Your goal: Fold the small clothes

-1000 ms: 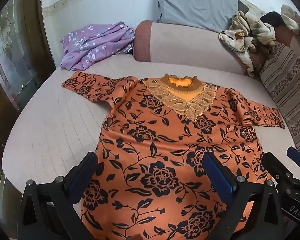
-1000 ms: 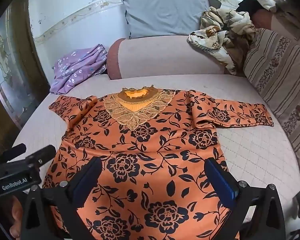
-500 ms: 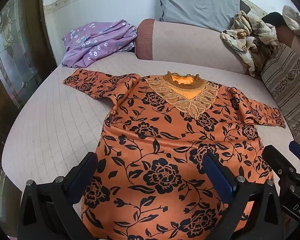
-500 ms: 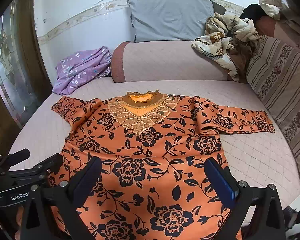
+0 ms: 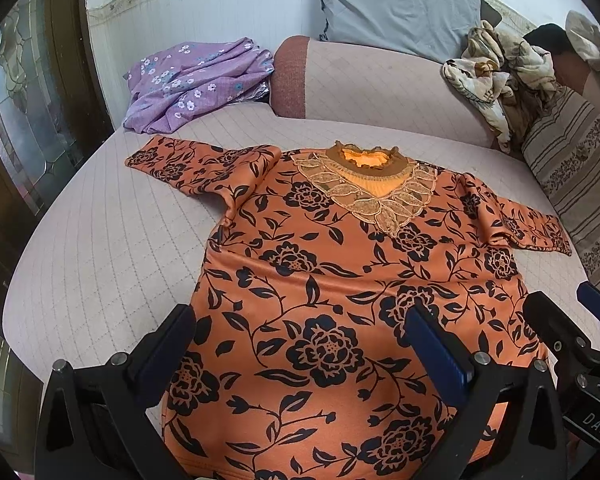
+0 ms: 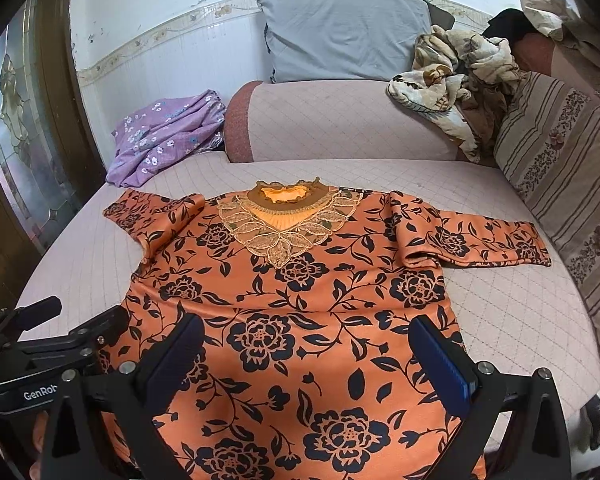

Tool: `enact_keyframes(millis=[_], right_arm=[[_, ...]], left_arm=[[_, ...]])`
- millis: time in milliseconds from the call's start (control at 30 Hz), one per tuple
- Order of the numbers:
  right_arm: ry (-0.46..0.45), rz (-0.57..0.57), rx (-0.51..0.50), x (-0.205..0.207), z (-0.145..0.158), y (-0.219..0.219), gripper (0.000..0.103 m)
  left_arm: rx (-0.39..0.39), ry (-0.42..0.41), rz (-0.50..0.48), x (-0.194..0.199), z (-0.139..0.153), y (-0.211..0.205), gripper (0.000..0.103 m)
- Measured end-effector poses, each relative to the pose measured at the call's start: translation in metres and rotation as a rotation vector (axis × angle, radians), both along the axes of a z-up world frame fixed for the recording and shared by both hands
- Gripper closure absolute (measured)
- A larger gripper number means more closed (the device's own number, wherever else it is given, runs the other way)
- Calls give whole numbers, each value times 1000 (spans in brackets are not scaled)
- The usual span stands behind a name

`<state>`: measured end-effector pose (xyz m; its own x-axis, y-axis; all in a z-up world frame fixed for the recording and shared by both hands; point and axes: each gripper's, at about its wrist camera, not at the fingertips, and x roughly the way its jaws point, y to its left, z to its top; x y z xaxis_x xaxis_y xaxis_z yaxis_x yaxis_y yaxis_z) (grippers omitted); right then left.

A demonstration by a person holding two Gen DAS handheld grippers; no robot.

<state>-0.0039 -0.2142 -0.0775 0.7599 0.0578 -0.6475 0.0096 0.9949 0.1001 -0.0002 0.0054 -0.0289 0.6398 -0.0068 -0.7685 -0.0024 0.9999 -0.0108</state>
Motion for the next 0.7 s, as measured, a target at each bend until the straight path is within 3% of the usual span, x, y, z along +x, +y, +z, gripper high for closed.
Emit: enact_keyframes(millis=[700], right_arm=[[10, -2, 3, 4, -3, 1, 0]], left_arm=[[-3, 9, -3, 1, -3, -1, 0]])
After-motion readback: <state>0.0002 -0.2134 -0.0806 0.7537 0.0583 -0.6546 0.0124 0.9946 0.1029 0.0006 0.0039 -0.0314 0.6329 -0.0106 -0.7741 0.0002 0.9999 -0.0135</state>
